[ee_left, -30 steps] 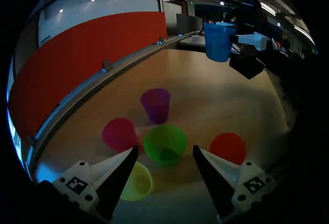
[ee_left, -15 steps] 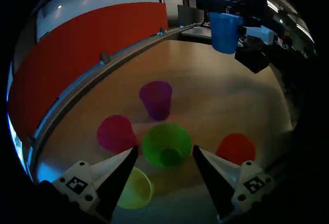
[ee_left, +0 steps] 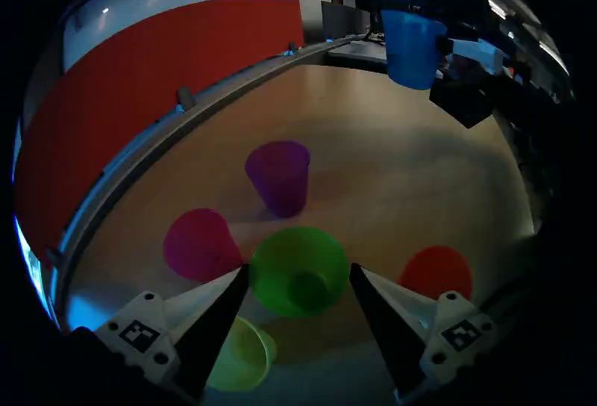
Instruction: Pour water
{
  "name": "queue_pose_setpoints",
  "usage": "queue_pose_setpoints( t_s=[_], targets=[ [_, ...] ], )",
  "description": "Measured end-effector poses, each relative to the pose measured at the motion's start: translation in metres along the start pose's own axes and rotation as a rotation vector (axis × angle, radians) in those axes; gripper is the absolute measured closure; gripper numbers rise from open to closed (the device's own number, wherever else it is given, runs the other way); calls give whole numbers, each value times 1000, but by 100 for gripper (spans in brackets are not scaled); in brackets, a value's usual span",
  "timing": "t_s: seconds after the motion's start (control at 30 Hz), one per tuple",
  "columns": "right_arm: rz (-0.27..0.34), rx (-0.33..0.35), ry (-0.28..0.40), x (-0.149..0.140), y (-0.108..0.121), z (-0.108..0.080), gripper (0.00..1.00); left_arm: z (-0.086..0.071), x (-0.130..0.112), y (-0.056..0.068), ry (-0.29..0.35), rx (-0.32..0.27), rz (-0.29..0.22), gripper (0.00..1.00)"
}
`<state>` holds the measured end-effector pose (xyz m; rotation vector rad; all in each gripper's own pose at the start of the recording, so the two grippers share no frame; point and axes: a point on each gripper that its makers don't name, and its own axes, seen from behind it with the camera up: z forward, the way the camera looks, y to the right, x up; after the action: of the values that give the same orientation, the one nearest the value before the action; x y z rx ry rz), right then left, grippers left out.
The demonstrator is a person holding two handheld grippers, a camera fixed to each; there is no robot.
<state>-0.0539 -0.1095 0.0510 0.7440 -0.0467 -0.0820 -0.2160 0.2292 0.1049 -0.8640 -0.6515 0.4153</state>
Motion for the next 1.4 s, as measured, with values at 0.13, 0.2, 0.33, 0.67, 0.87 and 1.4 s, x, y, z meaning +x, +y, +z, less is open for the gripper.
queue_pose_setpoints(
  t_s=[0.13, 0.2, 0.33, 0.67, 0.87, 1.4],
  targets=[
    [0, -3, 1, -1, 1, -1, 9, 3, -2, 0, -7, 5, 1, 1],
    [0, -4, 2, -2, 1, -1, 9, 4, -3, 0, -8, 9, 0, 1],
    [2, -5, 1, -2, 1, -3, 9, 5, -3, -1, -4, 16, 0, 1],
    [0, -10, 5, 1, 1, -7, 9, 4, -1, -3, 8, 30, -3, 9],
    [-5, -14, 2, 2, 0, -8, 9, -2, 6, 0, 32, 21, -6, 9],
    [-28, -12, 1, 20, -15, -8, 9, -55, 38, 4, 181, 46, -46, 10]
  ],
)
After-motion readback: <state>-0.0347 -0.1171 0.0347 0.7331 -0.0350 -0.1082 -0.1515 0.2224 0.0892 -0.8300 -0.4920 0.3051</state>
